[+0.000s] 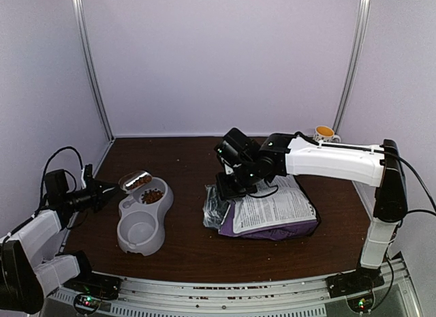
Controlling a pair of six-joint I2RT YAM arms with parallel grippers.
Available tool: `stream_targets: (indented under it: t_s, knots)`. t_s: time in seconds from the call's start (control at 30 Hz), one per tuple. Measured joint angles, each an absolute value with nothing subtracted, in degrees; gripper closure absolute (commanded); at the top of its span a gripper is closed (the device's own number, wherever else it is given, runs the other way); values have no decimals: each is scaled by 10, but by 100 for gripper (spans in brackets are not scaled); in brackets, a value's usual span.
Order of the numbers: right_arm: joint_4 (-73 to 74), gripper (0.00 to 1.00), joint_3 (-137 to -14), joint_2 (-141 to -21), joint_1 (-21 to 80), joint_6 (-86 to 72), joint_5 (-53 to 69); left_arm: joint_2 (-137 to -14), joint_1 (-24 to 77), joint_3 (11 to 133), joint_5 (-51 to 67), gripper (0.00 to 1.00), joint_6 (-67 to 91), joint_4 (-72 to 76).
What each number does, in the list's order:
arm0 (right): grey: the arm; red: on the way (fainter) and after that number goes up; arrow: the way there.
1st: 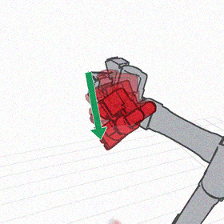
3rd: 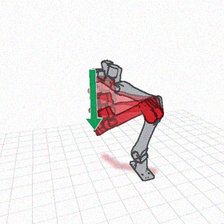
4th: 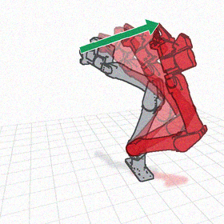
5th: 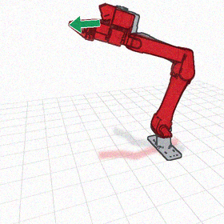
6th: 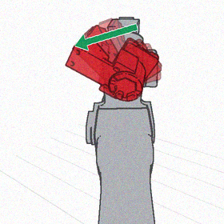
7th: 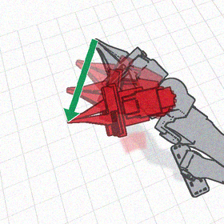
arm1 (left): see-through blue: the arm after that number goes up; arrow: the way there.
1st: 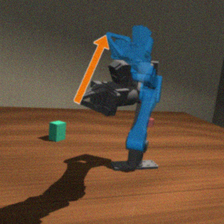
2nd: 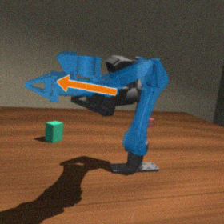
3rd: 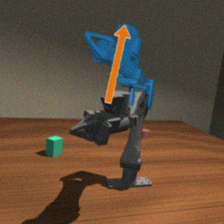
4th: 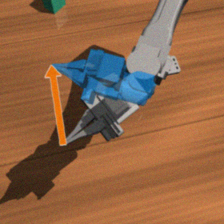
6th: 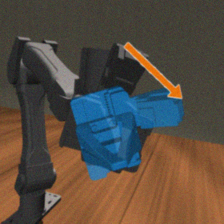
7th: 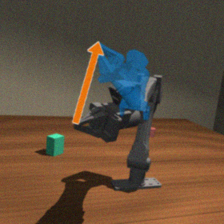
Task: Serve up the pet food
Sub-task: Place the pet food in the pet food bowl.
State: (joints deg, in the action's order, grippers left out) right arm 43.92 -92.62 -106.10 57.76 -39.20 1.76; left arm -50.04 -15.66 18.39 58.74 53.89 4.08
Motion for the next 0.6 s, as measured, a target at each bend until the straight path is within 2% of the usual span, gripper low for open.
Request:
stream_targets:
  t_s: [0.6]
  knots:
    - [423, 100, -912, -1053, 571, -392, 25, -500, -158, 184, 550, 100, 497, -22]
